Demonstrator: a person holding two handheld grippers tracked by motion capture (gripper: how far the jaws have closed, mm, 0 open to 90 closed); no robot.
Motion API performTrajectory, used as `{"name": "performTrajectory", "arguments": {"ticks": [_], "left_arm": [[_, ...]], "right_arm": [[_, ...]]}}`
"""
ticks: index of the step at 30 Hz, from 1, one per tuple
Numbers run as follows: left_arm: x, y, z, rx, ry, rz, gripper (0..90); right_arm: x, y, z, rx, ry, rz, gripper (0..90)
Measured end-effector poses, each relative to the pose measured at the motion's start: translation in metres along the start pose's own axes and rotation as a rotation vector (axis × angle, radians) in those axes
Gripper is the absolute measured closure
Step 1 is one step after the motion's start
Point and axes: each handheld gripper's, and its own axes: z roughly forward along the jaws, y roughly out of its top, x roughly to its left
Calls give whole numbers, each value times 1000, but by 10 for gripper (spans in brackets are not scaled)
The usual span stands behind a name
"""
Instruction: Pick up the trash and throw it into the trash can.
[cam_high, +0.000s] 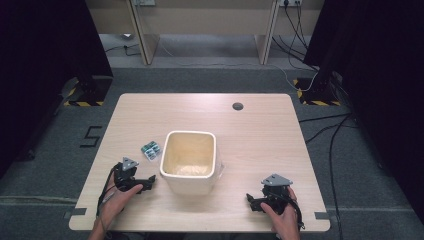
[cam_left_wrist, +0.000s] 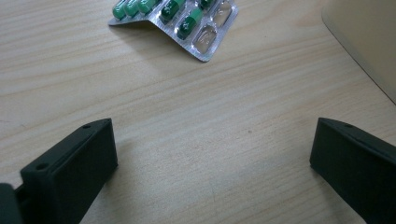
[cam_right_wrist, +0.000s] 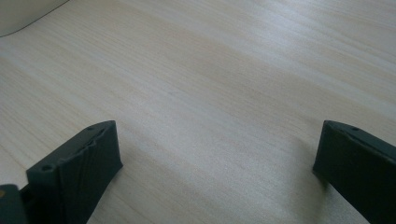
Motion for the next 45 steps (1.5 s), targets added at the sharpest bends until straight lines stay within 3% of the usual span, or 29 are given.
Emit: {"name": "performTrajectory", "arguments": {"ticks": [15,20,22,27,36,39,45], "left_arm": [[1,0,0,-7,2,-10,8],[3,2,-1,-31,7,-26,154],[5,5,-3,-41,-14,-52,156],[9,17,-6,-79,-6,-91,146],[6,40,10,-73,0,-105,146],[6,46,23,-59,15,-118,147],[5,48,34,-40,21,-124,147]], "right_arm": [[0,0,0,0,0,-1,5],[0,0,0,-1,1,-3,5],[0,0,0,-1,0,-2,5],[0,0,0,-1,1,-3,4],[0,0,0,-1,0,-4,5],[0,0,0,-1,0,-4,5],[0,0,0,-1,2,-5,5]]}}
